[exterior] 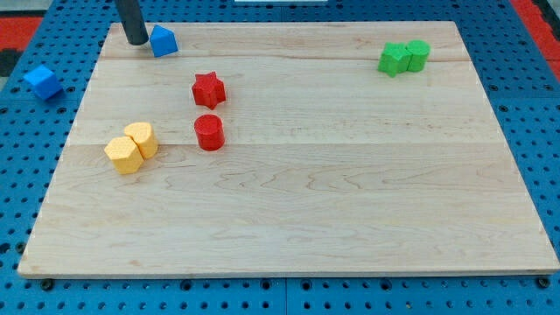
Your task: Place red star adjacent to red circle
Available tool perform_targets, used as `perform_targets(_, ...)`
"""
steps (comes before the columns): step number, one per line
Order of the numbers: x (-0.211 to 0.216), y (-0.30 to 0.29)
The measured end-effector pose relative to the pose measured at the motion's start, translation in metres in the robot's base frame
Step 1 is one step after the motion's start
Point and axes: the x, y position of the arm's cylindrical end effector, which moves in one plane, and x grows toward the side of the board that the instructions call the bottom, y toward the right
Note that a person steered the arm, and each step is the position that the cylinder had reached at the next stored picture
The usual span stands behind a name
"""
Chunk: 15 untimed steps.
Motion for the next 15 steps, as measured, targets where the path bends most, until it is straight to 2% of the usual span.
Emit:
perform_targets(2, 0.000, 0.005)
perform_targets(5, 0.009, 0.050)
perform_targets(6, 0.033, 0.050)
perform_targets(7, 0.086, 0.046)
perform_targets(9, 0.112, 0.134)
perform_targets(11, 0.161, 0.212)
perform_targets(13, 0.117, 0.220)
perform_targets(14, 0.137, 0.262)
perform_targets(15, 0.186, 0.297)
